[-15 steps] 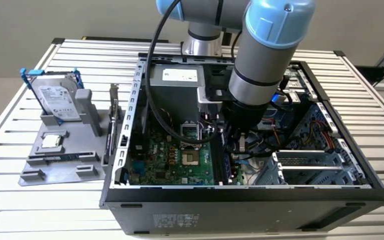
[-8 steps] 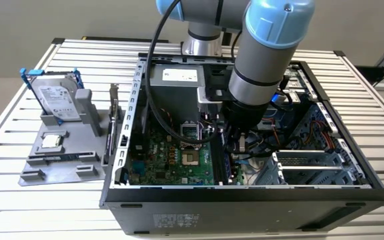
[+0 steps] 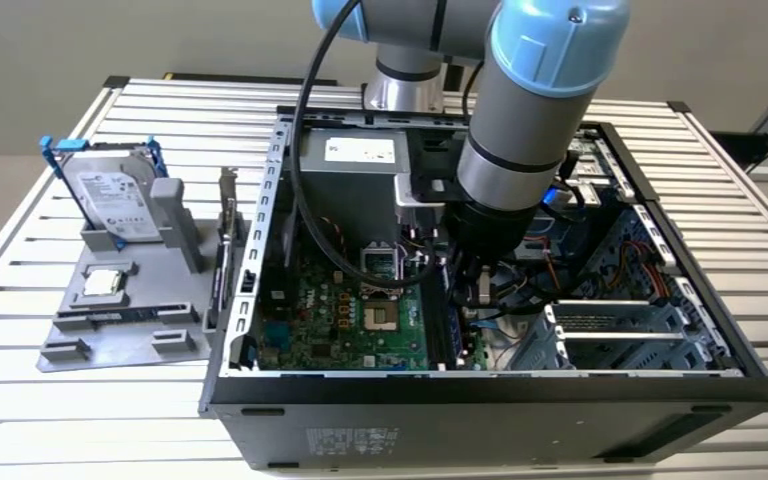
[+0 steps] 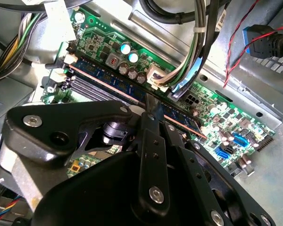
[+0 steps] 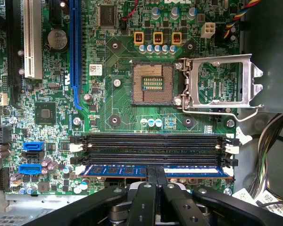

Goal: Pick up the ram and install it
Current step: 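Press down the ram until it locks into place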

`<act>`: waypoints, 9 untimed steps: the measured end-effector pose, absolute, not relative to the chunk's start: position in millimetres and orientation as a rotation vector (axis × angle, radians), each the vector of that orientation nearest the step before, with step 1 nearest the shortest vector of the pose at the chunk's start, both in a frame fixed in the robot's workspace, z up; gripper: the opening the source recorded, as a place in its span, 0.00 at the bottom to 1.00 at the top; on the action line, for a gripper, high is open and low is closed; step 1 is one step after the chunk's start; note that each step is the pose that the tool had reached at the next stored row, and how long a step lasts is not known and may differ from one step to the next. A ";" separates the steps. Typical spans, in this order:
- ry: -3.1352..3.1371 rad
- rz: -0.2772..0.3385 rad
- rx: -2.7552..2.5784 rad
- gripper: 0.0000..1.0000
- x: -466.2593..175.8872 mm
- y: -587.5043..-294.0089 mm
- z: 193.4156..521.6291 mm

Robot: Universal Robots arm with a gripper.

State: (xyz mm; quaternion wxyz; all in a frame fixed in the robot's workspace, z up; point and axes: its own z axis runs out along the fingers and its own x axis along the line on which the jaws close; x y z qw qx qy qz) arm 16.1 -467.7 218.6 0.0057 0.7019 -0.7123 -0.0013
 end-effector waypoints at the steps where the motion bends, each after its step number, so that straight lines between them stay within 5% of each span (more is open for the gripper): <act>1: -2.230 -0.004 2.197 0.00 16.1 -467.7 218.6; 9: -2.229 -0.004 2.197 0.00 16.1 -467.7 218.6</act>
